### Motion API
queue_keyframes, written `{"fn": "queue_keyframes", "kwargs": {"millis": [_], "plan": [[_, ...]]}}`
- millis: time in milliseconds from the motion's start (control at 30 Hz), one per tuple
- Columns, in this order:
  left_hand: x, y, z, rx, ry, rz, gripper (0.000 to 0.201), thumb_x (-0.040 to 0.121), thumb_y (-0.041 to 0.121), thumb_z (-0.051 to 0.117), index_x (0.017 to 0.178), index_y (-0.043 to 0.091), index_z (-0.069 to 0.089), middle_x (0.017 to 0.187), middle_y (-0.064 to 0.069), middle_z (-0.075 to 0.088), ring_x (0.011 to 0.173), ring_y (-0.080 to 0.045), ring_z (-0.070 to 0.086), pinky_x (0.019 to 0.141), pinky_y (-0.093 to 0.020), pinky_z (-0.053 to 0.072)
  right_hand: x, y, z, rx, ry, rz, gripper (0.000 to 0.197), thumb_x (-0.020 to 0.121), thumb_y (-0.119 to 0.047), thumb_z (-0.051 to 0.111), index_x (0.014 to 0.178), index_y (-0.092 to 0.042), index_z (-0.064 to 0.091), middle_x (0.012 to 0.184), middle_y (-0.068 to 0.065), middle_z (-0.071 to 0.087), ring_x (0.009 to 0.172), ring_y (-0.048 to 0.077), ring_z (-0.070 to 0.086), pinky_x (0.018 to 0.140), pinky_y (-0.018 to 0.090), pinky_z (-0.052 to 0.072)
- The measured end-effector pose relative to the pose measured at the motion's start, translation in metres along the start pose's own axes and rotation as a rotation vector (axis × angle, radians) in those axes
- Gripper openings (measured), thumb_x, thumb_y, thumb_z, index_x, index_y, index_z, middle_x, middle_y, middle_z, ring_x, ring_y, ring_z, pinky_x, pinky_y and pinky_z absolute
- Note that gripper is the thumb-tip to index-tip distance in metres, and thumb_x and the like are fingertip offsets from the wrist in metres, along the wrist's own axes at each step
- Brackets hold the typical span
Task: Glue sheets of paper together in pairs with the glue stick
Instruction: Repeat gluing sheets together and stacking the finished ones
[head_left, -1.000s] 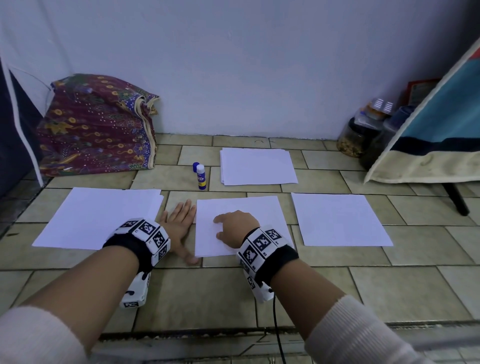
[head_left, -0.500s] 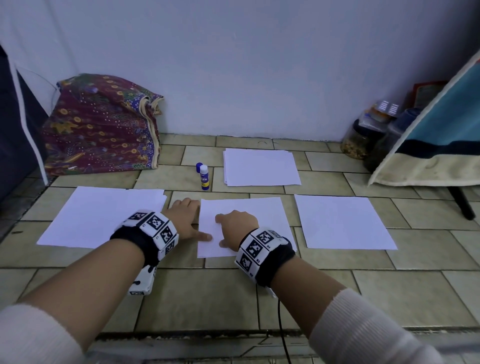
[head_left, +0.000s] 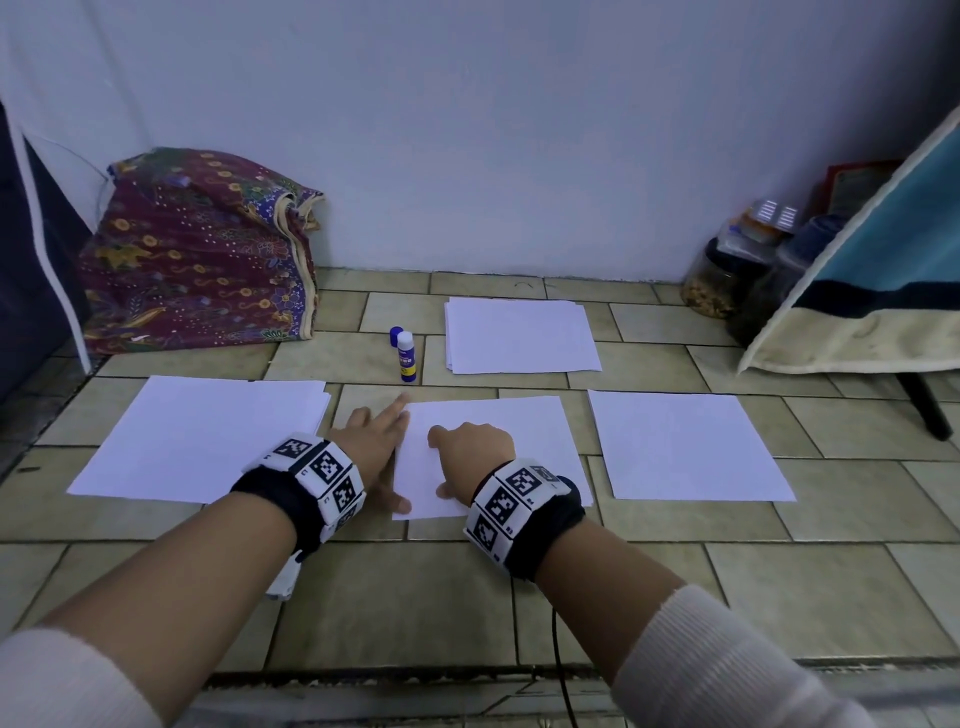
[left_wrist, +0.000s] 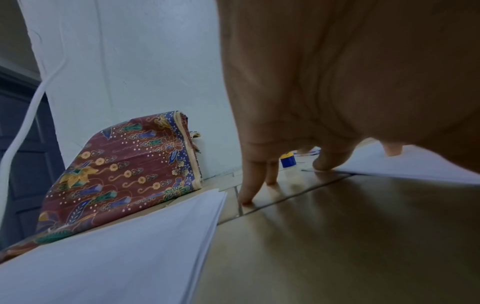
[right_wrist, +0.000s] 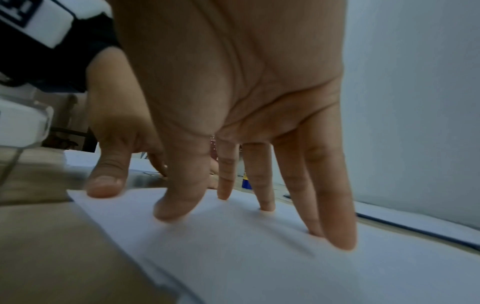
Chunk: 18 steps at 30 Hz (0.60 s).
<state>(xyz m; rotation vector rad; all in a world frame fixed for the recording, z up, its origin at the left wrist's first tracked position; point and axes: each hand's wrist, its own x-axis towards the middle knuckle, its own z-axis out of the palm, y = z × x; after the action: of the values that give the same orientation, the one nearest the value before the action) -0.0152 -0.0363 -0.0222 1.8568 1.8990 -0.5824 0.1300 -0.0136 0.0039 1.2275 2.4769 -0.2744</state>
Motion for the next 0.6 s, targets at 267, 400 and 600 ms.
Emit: {"fn": "queue_keyframes", "kwargs": {"millis": [267,400,600], "plan": [[0.008,-0.002,0.007,0.106,-0.036,-0.061,0.13,0.07,0.067,0.069,0.15,0.015,-0.02,0.157,0.003,-0.026,0.146,-0.029,-0.019,0.114,-0.062,0.008,0.022,-0.012,-0.003,0.074,-0.076,-0.014,0.078,0.091,-0.014,0.058,0.151,-0.015,0.009,0.159,0.005,0.006,0.144,0.029,0.013,0.109,0.059,0.025],[0.004,-0.001,0.007,0.098,-0.039,-0.059,0.127,0.073,0.064,0.068,0.149,0.016,-0.023,0.156,0.003,-0.028,0.145,-0.028,-0.021,0.114,-0.062,0.005,0.035,0.026,0.007,0.131,-0.156,-0.091,0.108,0.079,-0.038,0.073,0.152,-0.021,-0.004,0.16,-0.006,-0.006,0.147,0.017,0.0,0.11,0.064,0.01],[0.002,-0.003,0.006,0.092,-0.057,-0.044,0.127,0.074,0.068,0.064,0.148,0.016,-0.025,0.155,0.005,-0.031,0.144,-0.029,-0.023,0.114,-0.062,0.003,0.021,0.092,0.012,0.183,-0.124,0.146,0.125,0.067,-0.057,0.076,0.151,-0.02,-0.008,0.16,-0.004,-0.009,0.147,0.017,-0.001,0.113,0.06,0.007]]}}
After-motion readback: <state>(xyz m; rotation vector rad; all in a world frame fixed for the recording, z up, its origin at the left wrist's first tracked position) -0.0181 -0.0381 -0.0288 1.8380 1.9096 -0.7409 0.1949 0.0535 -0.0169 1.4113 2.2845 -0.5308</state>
